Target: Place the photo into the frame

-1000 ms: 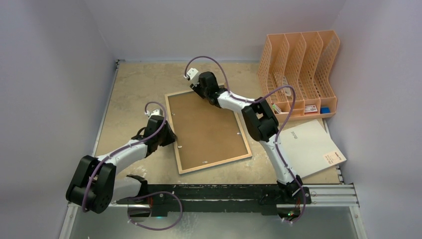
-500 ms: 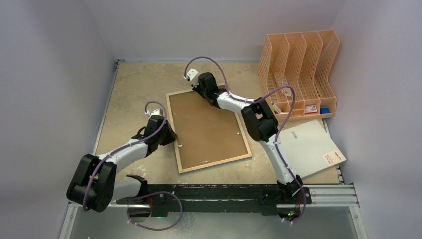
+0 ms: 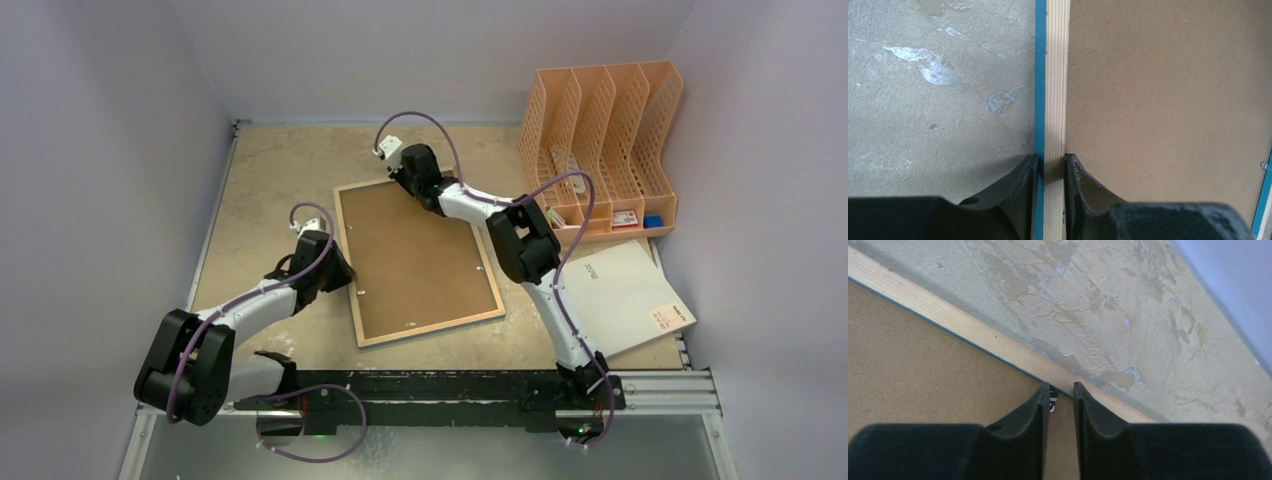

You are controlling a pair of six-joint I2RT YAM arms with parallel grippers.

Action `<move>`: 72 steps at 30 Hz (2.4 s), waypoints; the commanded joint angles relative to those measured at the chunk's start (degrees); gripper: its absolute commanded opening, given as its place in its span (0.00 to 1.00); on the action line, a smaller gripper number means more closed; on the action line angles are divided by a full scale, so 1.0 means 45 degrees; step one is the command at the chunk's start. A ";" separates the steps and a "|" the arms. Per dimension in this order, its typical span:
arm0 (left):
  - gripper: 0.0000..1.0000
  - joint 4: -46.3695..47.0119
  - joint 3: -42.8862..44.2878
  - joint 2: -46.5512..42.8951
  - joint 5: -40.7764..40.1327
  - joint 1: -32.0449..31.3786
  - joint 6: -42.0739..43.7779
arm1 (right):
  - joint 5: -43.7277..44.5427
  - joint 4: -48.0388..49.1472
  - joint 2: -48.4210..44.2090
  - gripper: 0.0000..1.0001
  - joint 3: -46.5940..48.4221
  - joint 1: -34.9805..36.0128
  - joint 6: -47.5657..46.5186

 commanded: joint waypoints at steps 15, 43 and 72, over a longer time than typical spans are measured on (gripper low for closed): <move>0.54 -0.1979 0.1386 -0.1077 0.0090 0.0250 0.0397 | -0.0533 -0.0304 -0.6207 0.61 -0.3637 -0.1950 0.8067; 0.71 0.0215 0.1714 0.1437 0.0768 0.0263 0.0000 | -0.3116 -0.0162 -1.0810 0.60 -1.3513 -0.2269 1.2188; 0.72 0.0464 0.3387 0.3255 0.1029 0.0517 0.0672 | 0.1581 -0.2547 -1.4212 0.77 -1.4318 -0.2267 1.2930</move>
